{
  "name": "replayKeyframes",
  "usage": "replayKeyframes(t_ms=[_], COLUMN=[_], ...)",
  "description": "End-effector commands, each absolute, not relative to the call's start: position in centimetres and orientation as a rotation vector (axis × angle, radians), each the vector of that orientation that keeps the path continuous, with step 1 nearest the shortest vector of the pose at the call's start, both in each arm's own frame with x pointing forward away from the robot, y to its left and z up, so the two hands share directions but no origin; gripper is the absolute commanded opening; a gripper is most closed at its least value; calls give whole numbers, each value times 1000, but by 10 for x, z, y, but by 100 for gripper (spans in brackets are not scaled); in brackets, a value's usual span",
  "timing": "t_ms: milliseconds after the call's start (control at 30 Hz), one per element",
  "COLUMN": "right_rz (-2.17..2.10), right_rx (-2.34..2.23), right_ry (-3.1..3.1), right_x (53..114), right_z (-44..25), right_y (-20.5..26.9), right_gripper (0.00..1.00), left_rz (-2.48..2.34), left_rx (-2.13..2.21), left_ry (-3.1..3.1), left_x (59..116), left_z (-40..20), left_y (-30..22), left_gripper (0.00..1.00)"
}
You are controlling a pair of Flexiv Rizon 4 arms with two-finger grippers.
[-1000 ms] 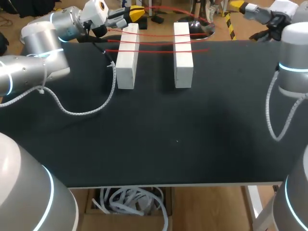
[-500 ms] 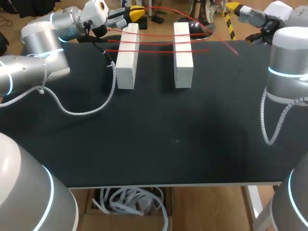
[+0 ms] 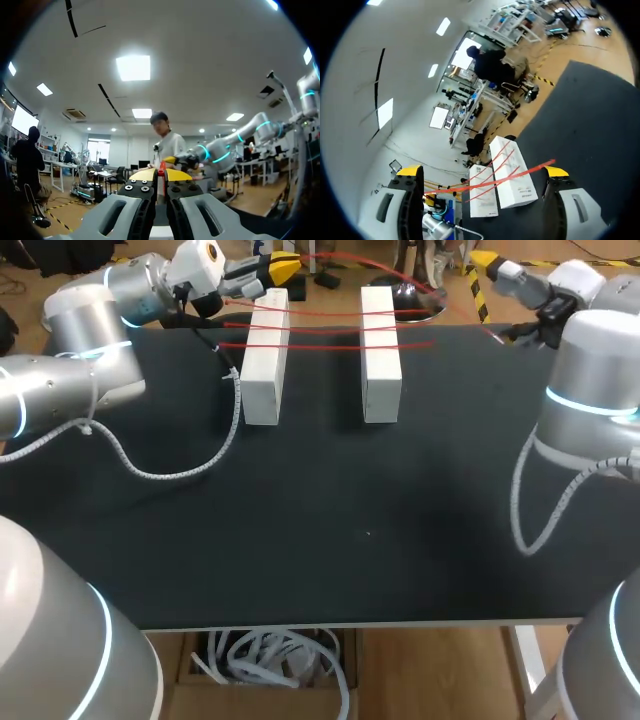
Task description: Grab the tape and strap the tape.
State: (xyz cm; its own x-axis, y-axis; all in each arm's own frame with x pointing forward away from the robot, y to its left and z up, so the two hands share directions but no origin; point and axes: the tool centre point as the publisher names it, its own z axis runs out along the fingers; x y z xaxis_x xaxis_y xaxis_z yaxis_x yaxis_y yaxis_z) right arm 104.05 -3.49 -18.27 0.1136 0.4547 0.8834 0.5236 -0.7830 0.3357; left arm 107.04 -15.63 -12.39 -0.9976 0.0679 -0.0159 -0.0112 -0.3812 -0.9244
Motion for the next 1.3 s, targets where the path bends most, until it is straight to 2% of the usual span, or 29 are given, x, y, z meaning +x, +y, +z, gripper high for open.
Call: replayKeyframes(t_ms=[33,500,1300], right_rz=[-1823,-2054,-2112], right_rx=[-2352,-2134,-2175], right_ry=[-959,-565,-286], right_x=[1019,1034,1042], right_z=[-173,-197,-188], right_y=[-28,-33,-25], right_gripper=[100,100,100], left_rz=[2569,2569,2569], left_rx=[-81,-81,-81], left_ry=[-1718,-1718,-1718], left_x=[1071,1071,1071], left_z=[-124,-124,-124], left_y=[-156,-156,-156], left_gripper=[0,0,0])
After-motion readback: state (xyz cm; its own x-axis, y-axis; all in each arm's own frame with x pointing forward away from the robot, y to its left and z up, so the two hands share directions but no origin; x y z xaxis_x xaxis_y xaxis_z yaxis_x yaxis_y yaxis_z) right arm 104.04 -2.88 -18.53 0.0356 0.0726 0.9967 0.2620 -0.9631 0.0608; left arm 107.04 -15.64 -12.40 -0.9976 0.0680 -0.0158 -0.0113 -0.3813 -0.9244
